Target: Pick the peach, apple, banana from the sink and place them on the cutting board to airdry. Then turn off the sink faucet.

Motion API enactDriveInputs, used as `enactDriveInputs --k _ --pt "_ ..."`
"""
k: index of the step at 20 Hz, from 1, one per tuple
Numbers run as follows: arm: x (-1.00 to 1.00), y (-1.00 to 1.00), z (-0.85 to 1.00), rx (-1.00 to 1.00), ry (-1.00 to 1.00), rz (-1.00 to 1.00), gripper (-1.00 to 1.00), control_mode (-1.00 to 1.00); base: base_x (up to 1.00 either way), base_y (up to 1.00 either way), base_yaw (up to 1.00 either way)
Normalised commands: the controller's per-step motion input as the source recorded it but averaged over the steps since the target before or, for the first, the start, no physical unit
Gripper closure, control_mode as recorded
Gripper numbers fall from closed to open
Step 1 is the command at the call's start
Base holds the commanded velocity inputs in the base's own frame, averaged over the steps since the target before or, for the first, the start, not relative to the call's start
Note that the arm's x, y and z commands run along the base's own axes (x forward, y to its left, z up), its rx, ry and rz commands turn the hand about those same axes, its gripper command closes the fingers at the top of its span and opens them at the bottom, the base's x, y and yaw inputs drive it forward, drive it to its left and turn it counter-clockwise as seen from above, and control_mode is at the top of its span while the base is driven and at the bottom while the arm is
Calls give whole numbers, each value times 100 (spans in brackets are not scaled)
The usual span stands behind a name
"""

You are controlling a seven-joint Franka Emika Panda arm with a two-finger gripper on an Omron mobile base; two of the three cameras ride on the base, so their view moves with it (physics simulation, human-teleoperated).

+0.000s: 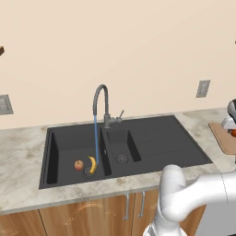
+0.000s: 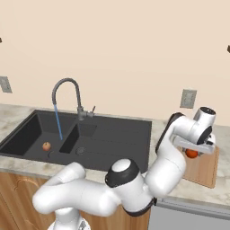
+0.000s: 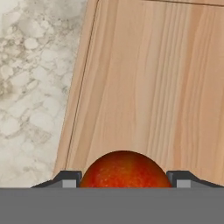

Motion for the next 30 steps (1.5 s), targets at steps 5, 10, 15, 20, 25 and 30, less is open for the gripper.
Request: enactDriveInputs --k 5,10,15,20,25,30 --pt "2 0 -32 0 0 0 100 -100 0 0 0" --pt "9 0 -30 0 0 0 100 -100 0 0 0" --pt "5 0 -30 0 0 0 100 -100 0 0 0" --pt "2 0 -34 0 0 1 -100 -100 0 0 0" --pt "-3 0 -4 0 -1 1 -100 -100 0 0 0" --pt "-11 0 10 0 -4 0 -100 -100 0 0 0"
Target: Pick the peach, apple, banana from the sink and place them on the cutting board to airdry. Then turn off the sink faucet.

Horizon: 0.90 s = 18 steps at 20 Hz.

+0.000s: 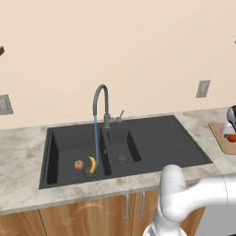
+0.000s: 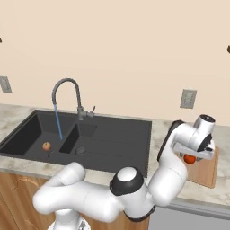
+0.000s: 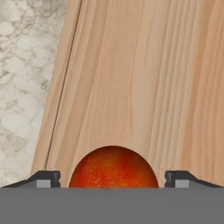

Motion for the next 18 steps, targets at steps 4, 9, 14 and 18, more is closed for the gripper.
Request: enactDriveInputs --k 4,9,14,18 --pt "-18 3 18 0 -6 0 -100 -100 0 0 0" --pt "-30 4 48 0 -10 1 -100 -100 0 0 0" --pt "-57 21 63 0 -15 1 -100 -100 0 0 0" --pt "-70 43 55 0 -13 1 -100 -100 0 0 0"
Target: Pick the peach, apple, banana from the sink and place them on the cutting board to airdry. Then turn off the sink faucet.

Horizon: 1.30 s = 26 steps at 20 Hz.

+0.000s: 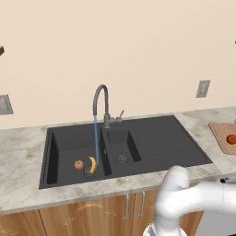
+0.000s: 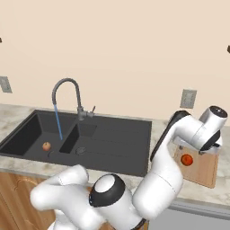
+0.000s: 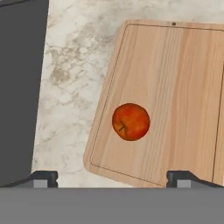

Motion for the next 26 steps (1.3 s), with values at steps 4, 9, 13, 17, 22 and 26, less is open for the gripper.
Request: enactDriveInputs --k 4,9,13,17,22,26 --pt "-86 74 35 -9 -17 0 -100 -100 0 0 0" --pt "-80 100 2 -27 -18 0 -100 -100 0 0 0" --pt "-79 99 11 -17 -27 0 -100 -100 0 0 0" --pt "-25 81 66 1 -3 6 -100 -100 0 0 0" --pt "-19 73 57 3 3 11 -100 -100 0 0 0" --pt "-46 78 5 -2 -4 17 -100 -100 0 0 0"
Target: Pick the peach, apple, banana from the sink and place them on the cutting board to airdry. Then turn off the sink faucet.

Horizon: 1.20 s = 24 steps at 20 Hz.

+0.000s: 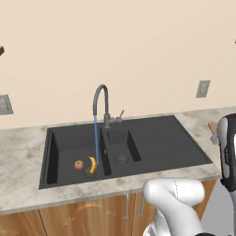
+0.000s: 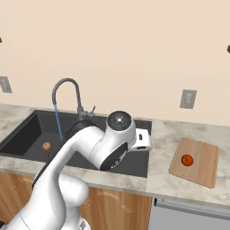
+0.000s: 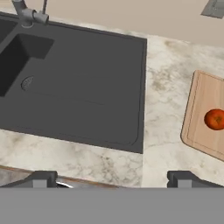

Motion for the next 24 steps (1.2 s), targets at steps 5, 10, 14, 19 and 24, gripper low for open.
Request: enactDriveInputs --k 5,10,14,19,24 --pt "-42 88 0 0 -4 17 -100 -100 0 0 0" --pt "-14 98 8 0 1 15 -100 -100 0 0 0" --pt "-21 94 10 0 1 6 -100 -100 0 0 0" --pt "-54 52 -1 0 0 0 -100 -100 0 0 0" --pt "-34 85 3 2 -8 -14 -100 -100 0 0 0"
